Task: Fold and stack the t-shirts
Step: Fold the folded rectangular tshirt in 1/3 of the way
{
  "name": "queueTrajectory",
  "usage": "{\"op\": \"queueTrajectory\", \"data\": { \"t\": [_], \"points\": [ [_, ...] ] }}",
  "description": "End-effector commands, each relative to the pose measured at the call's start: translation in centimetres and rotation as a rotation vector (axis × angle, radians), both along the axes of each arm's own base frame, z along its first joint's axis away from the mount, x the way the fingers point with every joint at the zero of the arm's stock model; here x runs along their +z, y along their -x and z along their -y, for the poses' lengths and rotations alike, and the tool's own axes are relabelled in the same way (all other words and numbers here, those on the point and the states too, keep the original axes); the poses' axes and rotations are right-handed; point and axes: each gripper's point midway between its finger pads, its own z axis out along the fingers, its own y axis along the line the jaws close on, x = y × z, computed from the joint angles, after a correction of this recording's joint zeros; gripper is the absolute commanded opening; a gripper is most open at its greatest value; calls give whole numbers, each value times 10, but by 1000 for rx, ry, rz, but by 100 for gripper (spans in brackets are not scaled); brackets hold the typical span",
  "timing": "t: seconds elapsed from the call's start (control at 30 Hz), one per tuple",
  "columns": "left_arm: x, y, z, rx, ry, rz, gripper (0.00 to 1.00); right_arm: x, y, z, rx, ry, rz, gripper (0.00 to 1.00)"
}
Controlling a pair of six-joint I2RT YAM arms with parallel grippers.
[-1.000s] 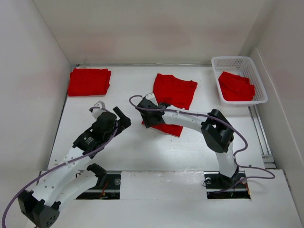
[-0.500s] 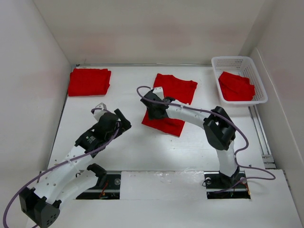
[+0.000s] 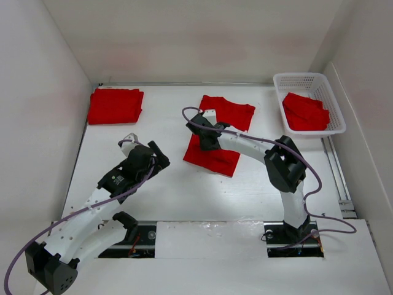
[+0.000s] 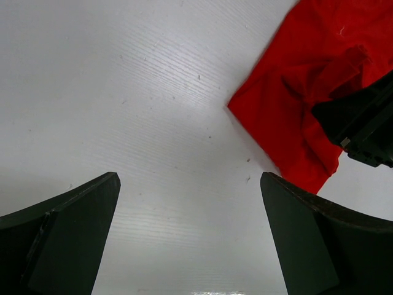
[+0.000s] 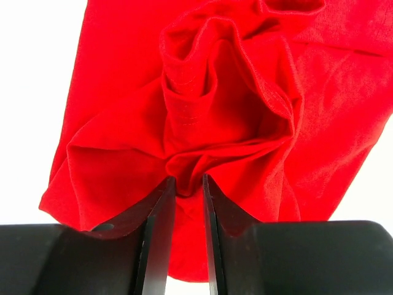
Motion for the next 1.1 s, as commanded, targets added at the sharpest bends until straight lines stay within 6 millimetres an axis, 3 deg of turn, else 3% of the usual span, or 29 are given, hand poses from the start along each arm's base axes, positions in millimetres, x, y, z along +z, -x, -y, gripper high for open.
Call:
{"op": "queueTrajectory", "data": {
  "t": [0.0, 0.1, 0.13, 0.17, 0.37, 0.63, 0.73, 0.77, 0.83, 0.97, 1.0, 1.03, 1.07],
  "points": [
    [-1, -1, -3, 17, -5, 4, 100, 4, -6, -2, -12, -15, 17, 30],
    [-1, -1, -3, 17, -5, 4, 100, 1, -3, -1, -8, -14, 4, 21],
    [-1, -1, -3, 17, -5, 4, 100, -2, -4, 4, -17, -7, -2, 6],
    [-1, -1, -3, 17, -5, 4, 100, -2, -4, 4, -17, -7, -2, 0],
    [-1, -2, -4, 23, -11, 7, 100, 17, -10, 10, -27, -43, 27, 0],
    [4, -13, 16, -81, 2, 41, 100, 48, -31, 50, 68, -110, 66, 0],
    [10, -29, 30, -124, 8, 79, 100, 49, -36, 61, 113, -146, 63, 0],
    [22, -38, 40, -159, 22, 122, 100, 56, -38, 63, 154, -139, 80, 0],
    [21, -50, 52, -203, -2, 115, 100, 52, -38, 70, 186, -128, 73, 0],
    [34, -76, 95, -359, -105, 182, 100, 53, -44, 78, 234, -102, 83, 0],
    [49, -88, 107, -393, -103, 232, 100, 53, -47, 83, 221, -102, 83, 0],
    [34, -94, 117, -439, -149, 195, 100, 54, -50, 84, 234, -114, 86, 0],
    [46, -105, 127, -473, -168, 232, 100, 53, -51, 81, 243, -124, 81, 0]
  ]
}}
